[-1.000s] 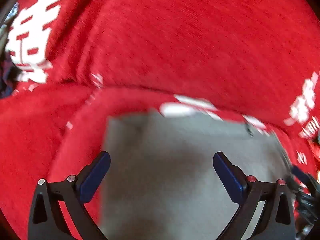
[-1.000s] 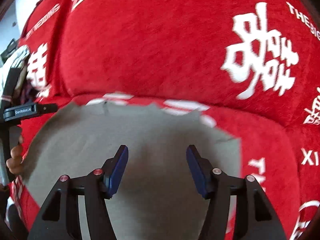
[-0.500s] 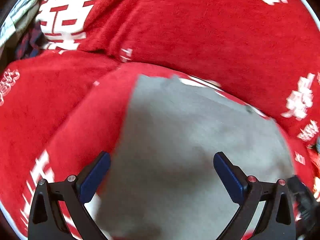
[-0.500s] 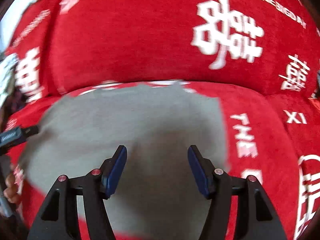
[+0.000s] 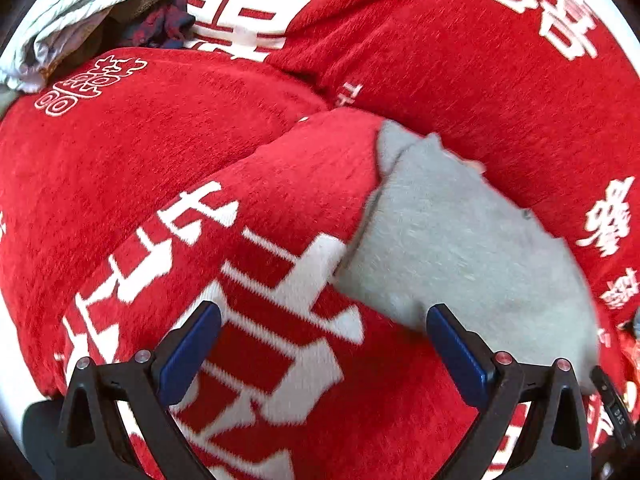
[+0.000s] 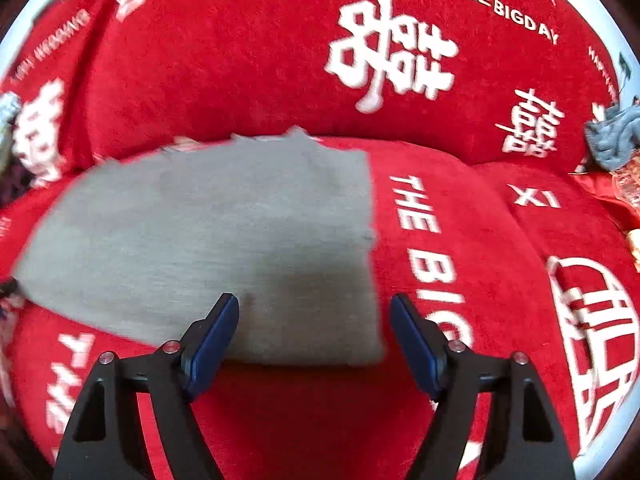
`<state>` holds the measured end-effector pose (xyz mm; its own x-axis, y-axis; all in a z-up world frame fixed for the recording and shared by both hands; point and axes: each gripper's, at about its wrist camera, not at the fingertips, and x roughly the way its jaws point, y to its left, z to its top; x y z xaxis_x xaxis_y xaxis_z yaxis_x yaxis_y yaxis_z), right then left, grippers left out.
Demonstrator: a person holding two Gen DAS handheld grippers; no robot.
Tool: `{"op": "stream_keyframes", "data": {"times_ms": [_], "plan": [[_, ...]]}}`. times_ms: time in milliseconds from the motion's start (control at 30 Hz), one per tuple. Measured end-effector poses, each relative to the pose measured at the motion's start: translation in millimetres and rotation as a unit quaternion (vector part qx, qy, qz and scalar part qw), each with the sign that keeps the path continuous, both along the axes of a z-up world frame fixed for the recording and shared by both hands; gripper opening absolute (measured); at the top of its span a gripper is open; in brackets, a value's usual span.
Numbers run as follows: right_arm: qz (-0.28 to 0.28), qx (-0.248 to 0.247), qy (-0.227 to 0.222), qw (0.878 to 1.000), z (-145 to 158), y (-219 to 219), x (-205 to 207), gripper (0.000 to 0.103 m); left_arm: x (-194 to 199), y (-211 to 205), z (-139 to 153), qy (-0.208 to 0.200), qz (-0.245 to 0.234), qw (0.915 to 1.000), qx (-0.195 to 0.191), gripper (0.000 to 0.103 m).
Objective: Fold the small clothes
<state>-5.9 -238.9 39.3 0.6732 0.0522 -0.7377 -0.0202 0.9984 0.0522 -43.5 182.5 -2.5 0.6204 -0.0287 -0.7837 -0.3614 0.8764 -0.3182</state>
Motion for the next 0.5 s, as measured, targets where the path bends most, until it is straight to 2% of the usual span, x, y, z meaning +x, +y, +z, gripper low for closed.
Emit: {"op": "stream_keyframes", "data": {"times_ms": [67,133,300,367,400,433,467,500], "plan": [[0.015,0.026,-0.006,1.0,4.5,12.7,-5.7,0.08,-1.8,-8.5,1.7,-0.008,-0.024,0.9992,-0.029,0.102],[0.03,0.031,-0.006,0.999,7.9,28.8,-8.6,0.08,4.0,-14.9,2.3,-0.028,-0.053,0.9947,-0.084,0.102],[0.065,0.017,0.0,0.998,8.1,65.9,-13.8,0.08,25.0,-13.5,-3.9,-0.068,-0.043,0.9873,-0.137,0.101],[0.071,0.008,0.002,0.997,8.4,72.2,-12.5,0.08,30.1,-13.1,-3.6,-0.08,-0.039,0.9838,-0.156,0.065],[0.073,0.004,0.004,0.997,9.5,74.9,-10.7,0.08,41.6,-8.9,-10.8,-0.069,-0.048,0.9803,-0.179,0.029],[0.074,0.004,0.006,0.997,10.9,75.8,-6.2,0.08,45.2,-5.5,-17.3,-0.058,-0.052,0.9768,-0.2,0.017],[0.074,0.004,0.008,0.997,12.6,76.5,0.3,0.08,49.3,-1.8,-24.9,-0.054,-0.051,0.9725,-0.22,0.017],[0.074,0.006,0.011,0.997,16.1,79.5,7.0,0.08,47.1,3.4,-27.4,-0.068,-0.047,0.9668,-0.242,0.016]]}}
